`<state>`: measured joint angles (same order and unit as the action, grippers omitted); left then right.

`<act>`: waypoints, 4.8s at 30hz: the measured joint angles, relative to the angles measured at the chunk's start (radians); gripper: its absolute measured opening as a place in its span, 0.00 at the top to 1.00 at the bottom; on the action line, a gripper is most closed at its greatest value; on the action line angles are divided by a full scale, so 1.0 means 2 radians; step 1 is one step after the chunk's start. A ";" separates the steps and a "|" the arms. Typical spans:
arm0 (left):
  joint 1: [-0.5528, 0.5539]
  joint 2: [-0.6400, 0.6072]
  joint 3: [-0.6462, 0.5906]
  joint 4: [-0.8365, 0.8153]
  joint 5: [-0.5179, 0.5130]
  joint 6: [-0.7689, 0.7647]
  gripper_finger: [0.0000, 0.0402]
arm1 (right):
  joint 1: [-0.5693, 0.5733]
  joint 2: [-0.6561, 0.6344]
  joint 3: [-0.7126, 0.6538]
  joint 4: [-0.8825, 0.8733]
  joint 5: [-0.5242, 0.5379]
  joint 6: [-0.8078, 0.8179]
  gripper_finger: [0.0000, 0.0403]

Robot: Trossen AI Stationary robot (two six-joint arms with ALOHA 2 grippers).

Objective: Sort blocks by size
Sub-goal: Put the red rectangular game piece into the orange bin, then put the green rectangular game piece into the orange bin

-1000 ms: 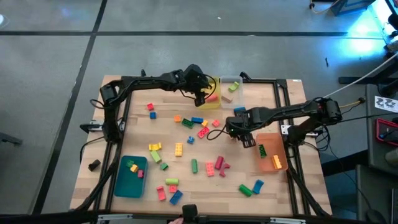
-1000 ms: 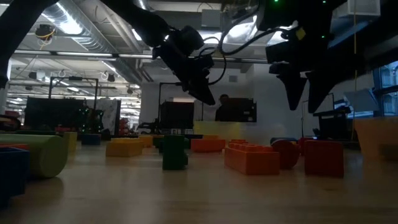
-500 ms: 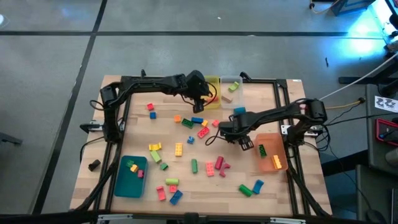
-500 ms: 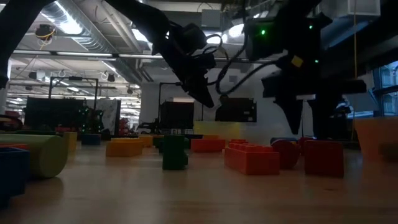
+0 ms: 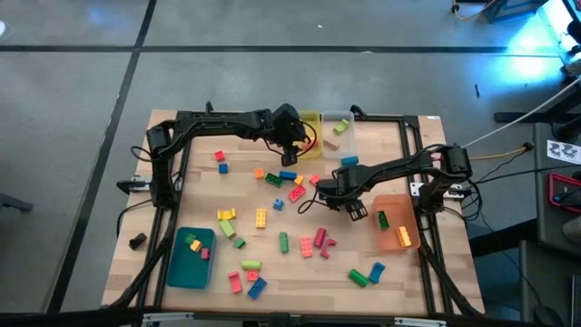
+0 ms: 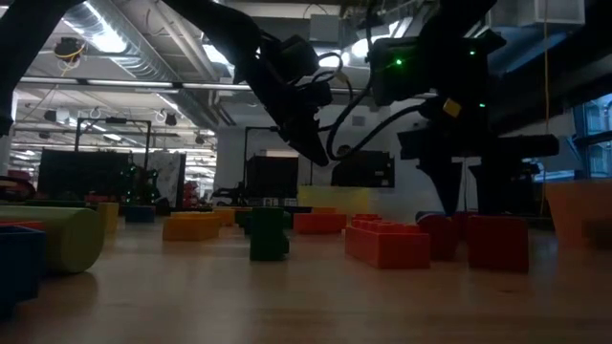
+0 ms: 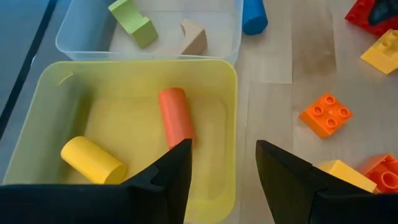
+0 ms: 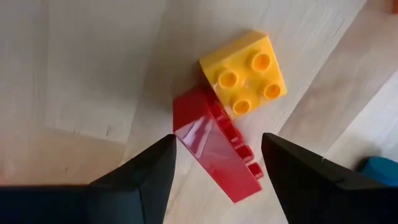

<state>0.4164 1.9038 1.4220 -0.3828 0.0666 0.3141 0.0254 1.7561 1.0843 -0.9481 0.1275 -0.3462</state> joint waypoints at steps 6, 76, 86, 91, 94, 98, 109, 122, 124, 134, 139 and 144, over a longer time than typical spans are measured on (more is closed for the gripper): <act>0.000 0.000 0.000 -0.001 0.000 -0.002 0.60 | 0.000 0.000 0.000 0.001 -0.005 0.000 0.51; -0.061 -0.025 -0.041 -0.216 0.032 0.100 0.60 | 0.161 -0.097 -0.017 -0.308 -0.042 0.373 0.55; -0.048 -0.025 -0.103 -0.143 0.030 0.138 0.60 | 0.161 -0.097 -0.017 -0.307 -0.043 0.372 0.52; -0.044 -0.024 -0.131 -0.101 0.027 0.146 0.60 | 0.161 -0.097 -0.017 -0.307 -0.043 0.373 0.52; -0.044 -0.021 -0.141 -0.087 0.027 0.145 0.60 | 0.161 -0.097 -0.017 -0.307 -0.043 0.373 0.52; -0.044 -0.021 -0.159 -0.065 0.026 0.144 0.60 | 0.161 -0.097 -0.016 -0.307 -0.043 0.373 0.52; -0.045 -0.022 -0.167 -0.061 0.029 0.134 0.69 | 0.161 -0.140 0.034 -0.303 0.027 0.382 0.52; -0.067 -0.028 -0.064 -0.126 0.073 0.093 0.68 | 0.161 -0.180 0.032 -0.063 0.188 0.284 0.52; -0.069 -0.028 -0.044 -0.120 0.099 0.083 0.68 | 0.161 -0.179 0.032 -0.022 0.190 0.238 0.52; -0.071 -0.029 0.016 -0.089 0.252 0.015 0.67 | 0.161 -0.163 0.032 0.119 0.225 0.077 0.52; -0.073 -0.029 0.017 -0.058 0.285 -0.013 0.66 | 0.161 -0.156 0.032 0.155 0.268 0.019 0.52; -0.081 -0.029 0.017 -0.041 0.288 -0.014 0.66 | 0.156 -0.154 0.032 0.197 0.273 -0.043 0.52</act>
<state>0.2551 1.8462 1.4563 -0.4645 0.6417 0.2867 0.3370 1.4487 1.1492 -0.5548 0.6736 -0.4320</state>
